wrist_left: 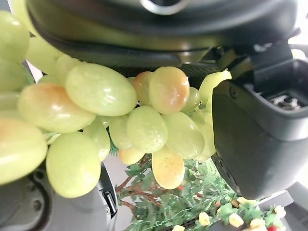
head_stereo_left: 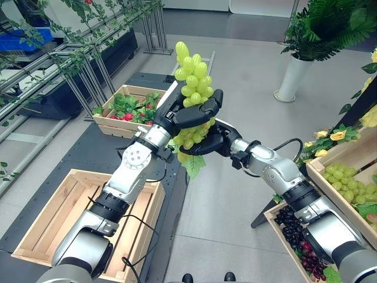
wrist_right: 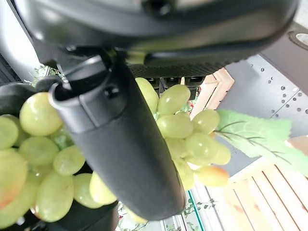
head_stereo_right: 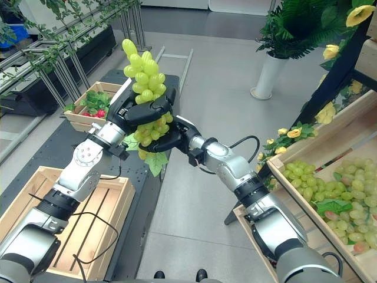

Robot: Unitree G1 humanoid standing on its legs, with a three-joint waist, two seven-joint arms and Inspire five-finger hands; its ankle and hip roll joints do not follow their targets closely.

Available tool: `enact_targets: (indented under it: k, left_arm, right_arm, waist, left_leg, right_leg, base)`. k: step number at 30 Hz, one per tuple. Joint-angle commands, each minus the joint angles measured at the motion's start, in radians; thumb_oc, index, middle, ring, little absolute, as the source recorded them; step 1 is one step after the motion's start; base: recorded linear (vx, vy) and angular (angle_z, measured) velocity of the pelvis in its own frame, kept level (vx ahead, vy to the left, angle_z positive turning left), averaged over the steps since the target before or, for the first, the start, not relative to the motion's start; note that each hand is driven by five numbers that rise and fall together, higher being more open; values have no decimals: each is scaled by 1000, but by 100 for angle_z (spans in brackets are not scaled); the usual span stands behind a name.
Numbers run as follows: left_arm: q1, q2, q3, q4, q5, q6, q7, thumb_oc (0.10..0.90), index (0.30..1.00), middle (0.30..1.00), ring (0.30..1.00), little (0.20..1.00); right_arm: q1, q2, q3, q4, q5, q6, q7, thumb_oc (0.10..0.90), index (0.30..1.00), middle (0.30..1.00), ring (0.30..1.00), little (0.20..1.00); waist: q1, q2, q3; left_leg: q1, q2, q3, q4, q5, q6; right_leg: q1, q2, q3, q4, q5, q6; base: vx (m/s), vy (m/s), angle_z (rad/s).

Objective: Pick up the fruits from the basket on one side to the basket on the other side

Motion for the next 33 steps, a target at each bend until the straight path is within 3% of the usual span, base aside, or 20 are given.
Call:
enact_targets:
  k: [1, 7, 8, 9, 10, 22, 23, 26, 27, 28, 29, 30, 33]
  left_arm:
    - [-193, -77, -1, 84, -72, -72, -9, 400, 300, 300, 300, 300]
    - [-189, -107, 0, 125, -56, -88, -4, 400, 300, 300, 300, 300]
    - [-192, -109, 0, 136, -36, -92, 10, 400, 300, 300, 300, 300]
    - [-193, -110, 0, 139, -33, -94, 15, 400, 300, 300, 300, 300]
    - [-196, -109, 1, 149, -37, -94, 27, 400, 300, 300, 300, 300]
    - [-186, -136, 32, 297, -46, -121, 104, 400, 300, 300, 300, 300]
    - [-184, -138, 34, 308, -45, -123, 112, 450, 375, 375, 375, 375]
    - [-179, -145, 43, 345, -46, -135, 126, 442, 364, 364, 364, 364]
    - [-178, -147, 45, 354, -41, -137, 134, 467, 401, 401, 401, 401]
    - [-178, -149, 49, 365, -36, -137, 141, 551, 526, 526, 526, 526]
    - [-179, -150, 54, 384, -30, -135, 154, 767, 851, 851, 851, 851]
    - [-180, -151, 55, 393, -24, -134, 166, 800, 900, 900, 900, 900]
    - [-179, -148, 65, 421, 6, -140, 196, 800, 900, 900, 900, 900]
  right_arm:
    - [-173, 99, -74, 16, 169, -249, 70, 800, 900, 900, 900, 900]
    - [-168, 151, -101, 27, 277, -309, 164, 800, 900, 900, 900, 900]
    - [-166, 156, -106, 29, 292, -320, 175, 585, 578, 578, 578, 578]
    - [-166, 159, -107, 30, 295, -325, 176, 524, 486, 486, 486, 486]
    - [-165, 165, -110, 30, 302, -334, 178, 400, 300, 300, 300, 300]
    - [-171, 172, -105, 60, 306, -347, 192, 400, 300, 300, 300, 300]
    - [-170, 174, -105, 58, 301, -347, 182, 400, 300, 300, 300, 300]
    - [-171, 172, -104, 57, 271, -338, 158, 400, 300, 300, 300, 300]
    - [-171, 171, -104, 59, 265, -334, 153, 400, 300, 300, 300, 300]
    - [-172, 169, -104, 62, 260, -332, 150, 400, 300, 300, 300, 300]
    - [-172, 161, -104, 69, 259, -332, 147, 400, 300, 300, 300, 300]
    - [-173, 155, -105, 75, 258, -331, 145, 400, 300, 300, 300, 300]
    - [-173, 134, -113, 95, 251, -333, 142, 400, 300, 300, 300, 300]
  waist:
    - [17, -1, -134]
    - [24, 4, -137]
    - [25, 6, -139]
    - [25, 6, -139]
    - [26, 7, -140]
    - [19, 8, -141]
    - [19, 8, -142]
    - [16, 9, -140]
    - [15, 9, -139]
    - [14, 9, -139]
    - [12, 8, -139]
    - [11, 8, -139]
    - [7, 7, -137]
  left_leg:
    - [-28, -14, -45, 1, -70, -26]
    - [-29, -17, -55, 1, -70, -24]
    - [-30, -17, -56, 1, -71, -24]
    - [-30, -17, -56, 1, -70, -24]
    - [-30, -17, -56, 1, -70, -24]
    - [-27, -16, -54, 1, -71, -25]
    - [-27, -16, -54, 1, -70, -26]
    - [-26, -14, -51, 1, -69, -27]
    - [-26, -14, -51, 1, -69, -27]
    - [-26, -15, -51, 1, -69, -27]
    - [-26, -14, -49, 1, -70, -27]
    - [-26, -14, -49, 1, -70, -27]
    - [-24, -13, -45, 1, -71, -28]
  right_leg:
    - [13, 24, -21, 2, -35, -52]
    - [15, 24, -24, 2, -37, -51]
    - [15, 23, -26, 2, -37, -49]
    - [15, 22, -27, 2, -37, -49]
    - [15, 22, -27, 2, -37, -49]
    - [14, 24, -24, 2, -39, -50]
    - [14, 24, -23, 2, -38, -50]
    - [13, 25, -21, 2, -36, -51]
    - [13, 25, -21, 2, -36, -51]
    - [13, 25, -21, 2, -36, -51]
    - [13, 25, -20, 2, -35, -51]
    - [12, 25, -19, 2, -35, -50]
    - [12, 25, -17, 2, -34, -49]
  base:
    - [0, 0, 0]
    - [0, 0, 0]
    - [0, 0, 0]
    - [0, 0, 0]
    - [0, 0, 0]
    - [0, 0, 0]
    - [0, 0, 0]
    - [0, 0, 0]
    - [0, 0, 0]
    - [0, 0, 0]
    - [0, 0, 0]
    - [0, 0, 0]
    - [0, 0, 0]
